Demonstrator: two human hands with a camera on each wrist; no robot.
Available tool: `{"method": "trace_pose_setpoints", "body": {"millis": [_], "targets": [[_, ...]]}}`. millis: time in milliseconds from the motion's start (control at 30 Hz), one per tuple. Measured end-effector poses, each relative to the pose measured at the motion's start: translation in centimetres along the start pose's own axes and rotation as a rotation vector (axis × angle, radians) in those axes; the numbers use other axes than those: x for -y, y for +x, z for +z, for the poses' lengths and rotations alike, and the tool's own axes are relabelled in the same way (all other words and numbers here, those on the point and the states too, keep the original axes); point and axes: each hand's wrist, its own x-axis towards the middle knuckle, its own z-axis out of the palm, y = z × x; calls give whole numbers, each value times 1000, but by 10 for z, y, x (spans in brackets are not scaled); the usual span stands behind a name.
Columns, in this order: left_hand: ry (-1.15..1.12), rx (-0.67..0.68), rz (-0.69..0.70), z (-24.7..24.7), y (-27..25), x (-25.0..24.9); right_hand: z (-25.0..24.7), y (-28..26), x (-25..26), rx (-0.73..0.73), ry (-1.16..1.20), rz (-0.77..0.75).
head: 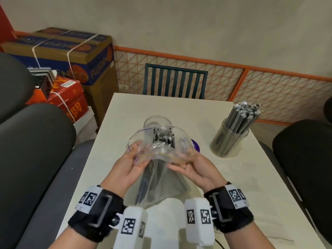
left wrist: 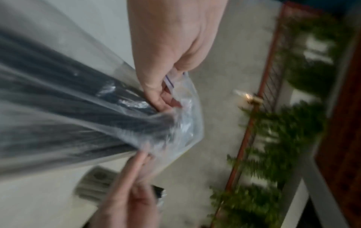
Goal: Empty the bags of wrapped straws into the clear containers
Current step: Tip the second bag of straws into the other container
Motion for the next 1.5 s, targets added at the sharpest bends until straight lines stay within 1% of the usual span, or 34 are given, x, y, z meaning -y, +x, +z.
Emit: {"method": "trace_pose_setpoints", "body": {"millis": [33,100,200,233,300,367,433,467,500,533,567,600,633,667,700,767,800,833,867,900,933,967,1033,1067,1100,1167,1200,1233,1267,1333,1367,1400,1467,1500], "targets": [[-63,-1,-18,0,-3,-3,-5,2,-4,-3,105,-21],[-110,-59,-68,-3,-6,-8,-13,9,-14,-10,235,-36],[-33,-118,-99,-14,-5,-4,-10,16,-22,-31,337,-35],[21,-100,-115,-14,-7,-4,-9,17,-21,-48,332,-39],[201,-11,-177,-14,-12,-4,-7,14,-19,-14,259,-72],[344,94,-277,-14,-16,-4,-3,10,-17,17,121,-74],[432,127,-318,-16,-14,-3,-7,12,-21,-46,-32,-39],[465,88,-306,-18,-12,-3,-7,11,-21,-92,-163,-8],[486,51,-294,-18,-11,-3,-12,12,-21,-178,-338,1],[532,1,-275,-16,-11,-4,-15,10,-17,-235,-523,-29],[586,-28,-268,-14,-12,-5,-19,9,-13,-294,-691,-142],[670,-50,-264,-12,-13,-6,-21,6,-8,-325,-837,-297],[761,-72,-249,-9,-15,-7,-20,5,-3,-300,-938,-446],[870,-92,-222,-8,-15,-8,-18,5,0,-247,-998,-547],[955,-115,-176,-5,-14,-8,-16,7,2,-193,-1026,-595],[1081,-142,-109,0,-11,-5,-4,7,3,-169,-1042,-614],[1113,-147,-91,1,-9,-3,-3,11,1,-208,-1028,-586],[1131,-148,-75,3,-9,-1,-2,12,1,-253,-975,-501],[1137,-142,-94,3,-6,1,-7,19,-2,-304,-902,-368],[1133,-127,-114,2,-4,2,-12,26,-6,-320,-757,-204],[1118,-111,-148,-1,-2,1,-19,32,-11,-302,-582,-29],[1104,-104,-172,-2,-3,0,-29,38,-17,-306,-457,61],[1140,-102,-202,-8,-5,-4,-62,67,-25,-321,-280,95],[1184,-101,-208,-12,-7,-7,-68,72,-26,-315,-205,83],[1210,-100,-216,-16,-9,-8,-60,61,-21,-286,-159,57],[1142,-67,-253,-20,-13,-8,-32,39,-7,-254,-52,-12],[1059,-50,-262,-20,-13,-7,-26,32,-3,-234,-78,-90],[946,-47,-256,-18,-13,-5,-18,21,0,-249,-223,-184],[826,-43,-241,-16,-12,-3,-14,14,-1,-293,-439,-271],[560,-23,-233,-12,-8,1,-13,4,-7,-434,-928,-420],[455,-15,-236,-11,-6,3,-14,0,-14,-463,-1068,-441],[386,-13,-247,-9,-6,6,-15,-1,-20,-451,-1088,-424],[305,-17,-271,-11,-4,14,-18,4,-31,-396,-904,-304],[281,-24,-283,-14,-3,18,-19,8,-34,-395,-783,-253]]}}
